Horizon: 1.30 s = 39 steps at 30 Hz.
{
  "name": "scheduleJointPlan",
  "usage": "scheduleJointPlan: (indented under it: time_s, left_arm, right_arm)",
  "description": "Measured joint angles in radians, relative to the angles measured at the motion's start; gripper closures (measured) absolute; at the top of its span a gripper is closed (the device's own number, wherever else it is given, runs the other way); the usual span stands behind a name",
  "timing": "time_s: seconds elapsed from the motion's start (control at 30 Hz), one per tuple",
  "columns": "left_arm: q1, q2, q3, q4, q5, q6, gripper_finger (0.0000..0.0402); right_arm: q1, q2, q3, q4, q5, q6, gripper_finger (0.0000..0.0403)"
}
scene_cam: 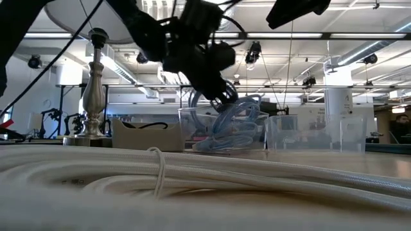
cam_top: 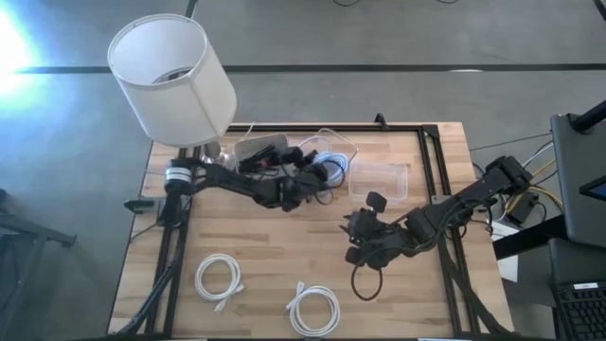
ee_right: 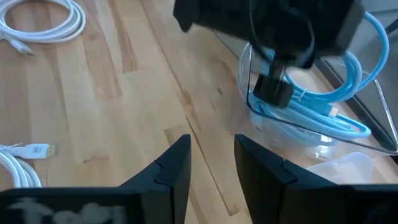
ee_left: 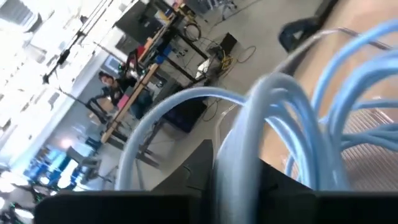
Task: Pick & Place USB Port
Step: Put the blue USB cable into the left transparent bin
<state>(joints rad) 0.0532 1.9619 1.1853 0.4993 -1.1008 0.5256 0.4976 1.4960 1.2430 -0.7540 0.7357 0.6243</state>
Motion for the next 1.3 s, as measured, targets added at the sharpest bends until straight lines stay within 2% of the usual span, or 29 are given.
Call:
scheduleJointPlan:
  time_s: [0.2, 0.4, 0.67, 0.9, 1.2, 1.3]
  left_arm:
    - [-0.005, 0.078, 0.129, -0.148, -0.018, 0.003, 0.0328]
    - [-0.026, 0.076, 0.223, -0.363, -0.061, -0.015, 0.0294]
    - [-0.063, 0.065, 0.283, -0.437, -0.063, -0.004, 0.0254]
    - [-0.117, 0.064, 0.342, -0.525, -0.060, -0.031, 0.0244]
    - [-0.086, 0.063, 0.314, -0.560, 0.141, -0.146, 0.0244]
    - [-0.057, 0.063, 0.304, -0.566, 0.164, -0.163, 0.0243]
  right_arm:
    - [0.000, 0.000, 0.000, 0.001, 0.000, 0.000, 0.0277]
    - [0.000, 0.000, 0.000, -0.001, -0.002, 0.000, 0.0283]
    - [0.000, 0.000, 0.000, 0.000, -0.002, 0.000, 0.0285]
    - [0.000, -0.001, -0.001, -0.004, -0.002, 0.000, 0.0277]
    - [0.000, -0.001, -0.002, -0.005, -0.002, 0.000, 0.0286]
    - [0.000, -0.001, -0.002, -0.005, -0.002, 0.000, 0.0287]
